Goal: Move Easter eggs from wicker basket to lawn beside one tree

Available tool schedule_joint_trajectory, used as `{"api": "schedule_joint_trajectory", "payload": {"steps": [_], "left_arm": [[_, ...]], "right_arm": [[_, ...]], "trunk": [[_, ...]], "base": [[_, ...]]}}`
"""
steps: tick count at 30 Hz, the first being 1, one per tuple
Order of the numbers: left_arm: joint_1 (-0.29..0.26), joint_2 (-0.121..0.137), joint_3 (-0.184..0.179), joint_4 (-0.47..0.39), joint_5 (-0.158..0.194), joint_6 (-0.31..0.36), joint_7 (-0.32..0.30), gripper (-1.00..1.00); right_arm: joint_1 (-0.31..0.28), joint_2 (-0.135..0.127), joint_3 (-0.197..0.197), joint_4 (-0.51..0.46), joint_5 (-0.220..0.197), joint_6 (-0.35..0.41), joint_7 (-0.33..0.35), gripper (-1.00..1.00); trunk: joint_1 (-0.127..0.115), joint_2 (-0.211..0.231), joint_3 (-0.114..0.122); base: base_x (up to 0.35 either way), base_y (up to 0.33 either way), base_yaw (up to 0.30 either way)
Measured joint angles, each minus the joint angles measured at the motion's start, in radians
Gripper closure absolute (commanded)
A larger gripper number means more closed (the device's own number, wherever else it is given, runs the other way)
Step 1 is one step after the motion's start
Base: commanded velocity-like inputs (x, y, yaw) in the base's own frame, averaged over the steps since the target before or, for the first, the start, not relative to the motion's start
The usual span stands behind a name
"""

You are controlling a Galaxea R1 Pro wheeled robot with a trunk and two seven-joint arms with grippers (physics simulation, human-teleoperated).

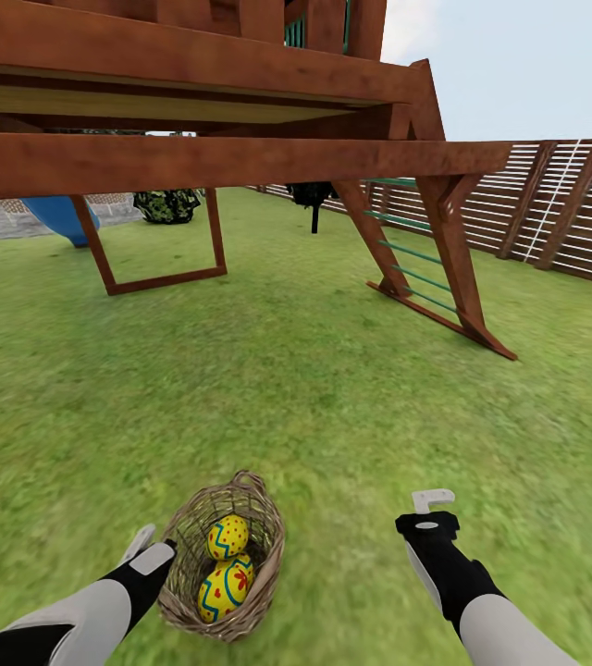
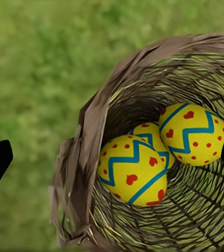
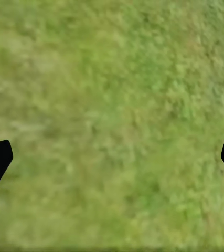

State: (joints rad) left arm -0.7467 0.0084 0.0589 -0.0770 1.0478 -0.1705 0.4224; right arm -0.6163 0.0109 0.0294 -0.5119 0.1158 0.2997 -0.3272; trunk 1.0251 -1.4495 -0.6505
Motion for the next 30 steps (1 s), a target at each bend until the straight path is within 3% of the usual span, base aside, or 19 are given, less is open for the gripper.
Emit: {"api": "schedule_joint_trajectory", "payload": {"steps": [6,30], "left_arm": [[0.0,-0.004,-0.012,0.002,0.0,0.001,-0.007,-1.0],[0.0,0.004,-0.013,0.004,0.001,0.003,-0.01,-1.0]], "right_arm": [[0.0,0.0,0.0,0.0,0.0,0.0,0.0,-1.0],[0.0,0.0,0.001,0.025,0.0,-0.001,0.0,-1.0]], "trunk": [[0.0,0.0,0.0],[0.092,-0.168,-0.075]], "base": [[0.0,0.0,0.0],[0.0,0.0,0.0]]}}
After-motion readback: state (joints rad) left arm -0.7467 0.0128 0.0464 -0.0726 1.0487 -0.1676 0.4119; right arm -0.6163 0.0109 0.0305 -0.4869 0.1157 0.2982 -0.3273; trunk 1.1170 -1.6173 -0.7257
